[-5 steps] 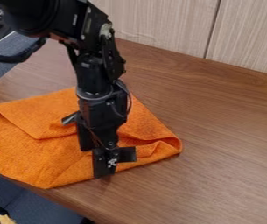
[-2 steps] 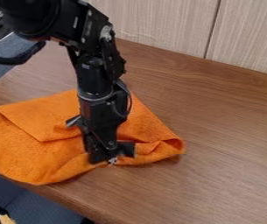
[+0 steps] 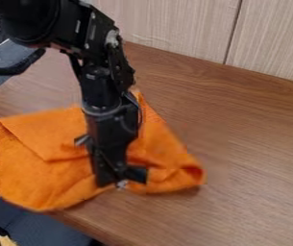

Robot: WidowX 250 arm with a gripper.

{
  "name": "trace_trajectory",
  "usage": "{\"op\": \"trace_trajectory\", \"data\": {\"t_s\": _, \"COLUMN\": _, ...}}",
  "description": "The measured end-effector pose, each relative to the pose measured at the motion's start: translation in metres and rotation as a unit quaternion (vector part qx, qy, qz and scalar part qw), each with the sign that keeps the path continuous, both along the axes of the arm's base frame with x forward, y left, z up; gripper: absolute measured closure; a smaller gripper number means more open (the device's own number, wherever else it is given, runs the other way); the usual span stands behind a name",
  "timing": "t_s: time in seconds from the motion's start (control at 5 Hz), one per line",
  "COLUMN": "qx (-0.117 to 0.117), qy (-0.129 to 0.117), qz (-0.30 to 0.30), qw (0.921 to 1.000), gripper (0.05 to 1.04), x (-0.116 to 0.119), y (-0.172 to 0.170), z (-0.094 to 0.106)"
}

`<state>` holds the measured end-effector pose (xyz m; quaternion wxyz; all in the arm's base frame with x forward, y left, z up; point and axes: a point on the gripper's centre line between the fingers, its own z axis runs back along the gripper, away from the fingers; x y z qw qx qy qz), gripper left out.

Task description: Fold the cloth from right to center

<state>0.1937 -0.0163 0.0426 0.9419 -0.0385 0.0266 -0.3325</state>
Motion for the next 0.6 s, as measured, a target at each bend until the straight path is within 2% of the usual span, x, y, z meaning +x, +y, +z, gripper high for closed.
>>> {"op": "trace_trajectory", "data": {"t_s": 0.2, "qx": -0.015, "qy": -0.021, "qz": -0.022, "qw": 0.9994, "gripper": 1.020, "x": -0.004, "y": -0.012, "z": 0.020}}
{"op": "trace_trajectory", "data": {"t_s": 0.4, "qx": -0.036, "qy": -0.037, "qz": -0.020, "qw": 0.9985, "gripper": 1.020, "x": 0.007, "y": -0.016, "z": 0.043}}
{"op": "trace_trajectory", "data": {"t_s": 0.6, "qx": -0.053, "qy": -0.060, "qz": 0.019, "qw": 0.9966, "gripper": 1.020, "x": 0.033, "y": -0.004, "z": 0.067}}
